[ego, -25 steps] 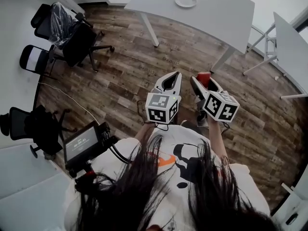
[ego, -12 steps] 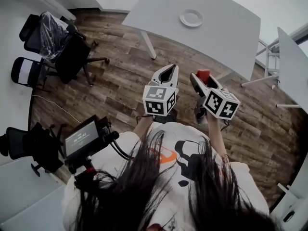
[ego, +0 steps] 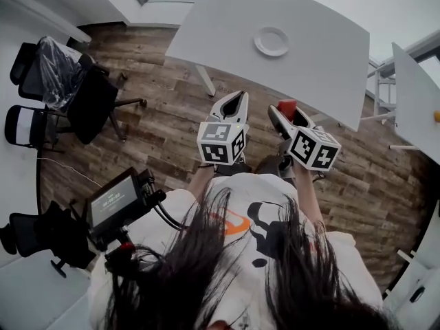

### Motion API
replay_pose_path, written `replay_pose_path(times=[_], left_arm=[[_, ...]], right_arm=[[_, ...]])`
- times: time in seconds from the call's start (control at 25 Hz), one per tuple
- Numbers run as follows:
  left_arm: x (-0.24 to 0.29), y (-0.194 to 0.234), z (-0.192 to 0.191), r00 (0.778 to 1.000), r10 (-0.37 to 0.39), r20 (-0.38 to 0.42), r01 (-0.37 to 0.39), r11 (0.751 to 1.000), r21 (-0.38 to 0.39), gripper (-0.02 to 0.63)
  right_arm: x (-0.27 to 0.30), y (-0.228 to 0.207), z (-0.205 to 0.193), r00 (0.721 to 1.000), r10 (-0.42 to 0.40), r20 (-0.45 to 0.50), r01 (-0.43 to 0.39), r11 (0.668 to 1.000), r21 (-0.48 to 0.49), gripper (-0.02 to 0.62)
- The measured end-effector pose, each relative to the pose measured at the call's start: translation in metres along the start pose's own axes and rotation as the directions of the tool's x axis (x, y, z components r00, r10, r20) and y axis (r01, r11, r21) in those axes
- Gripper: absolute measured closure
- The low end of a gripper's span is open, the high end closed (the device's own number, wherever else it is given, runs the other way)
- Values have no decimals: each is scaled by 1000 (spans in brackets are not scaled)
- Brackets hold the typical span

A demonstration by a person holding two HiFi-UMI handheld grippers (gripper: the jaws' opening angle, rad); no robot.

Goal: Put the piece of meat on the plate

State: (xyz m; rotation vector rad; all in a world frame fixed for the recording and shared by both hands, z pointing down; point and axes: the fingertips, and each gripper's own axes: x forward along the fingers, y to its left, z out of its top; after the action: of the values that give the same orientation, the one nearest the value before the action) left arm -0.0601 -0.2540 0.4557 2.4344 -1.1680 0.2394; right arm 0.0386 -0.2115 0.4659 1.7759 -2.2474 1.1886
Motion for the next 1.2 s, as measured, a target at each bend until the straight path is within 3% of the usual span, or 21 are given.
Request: replay_pose_path(times=[0.36,0.92,1.2], left_arm=[[33,16,4,1000,-10,-28,10,1000,-30,601],[132,50,56,998,58,10,-58,998,-4,601],[177,55,55,996,80,-27,-80,997,9,601]], right_arm=[[40,-19,16,999,-13,-48,13,1000,7,281],[133,-76,95,993,5,-115,-12,998,-59,281],[203,-128,111,976,-50,-213,4,978,-209,281]])
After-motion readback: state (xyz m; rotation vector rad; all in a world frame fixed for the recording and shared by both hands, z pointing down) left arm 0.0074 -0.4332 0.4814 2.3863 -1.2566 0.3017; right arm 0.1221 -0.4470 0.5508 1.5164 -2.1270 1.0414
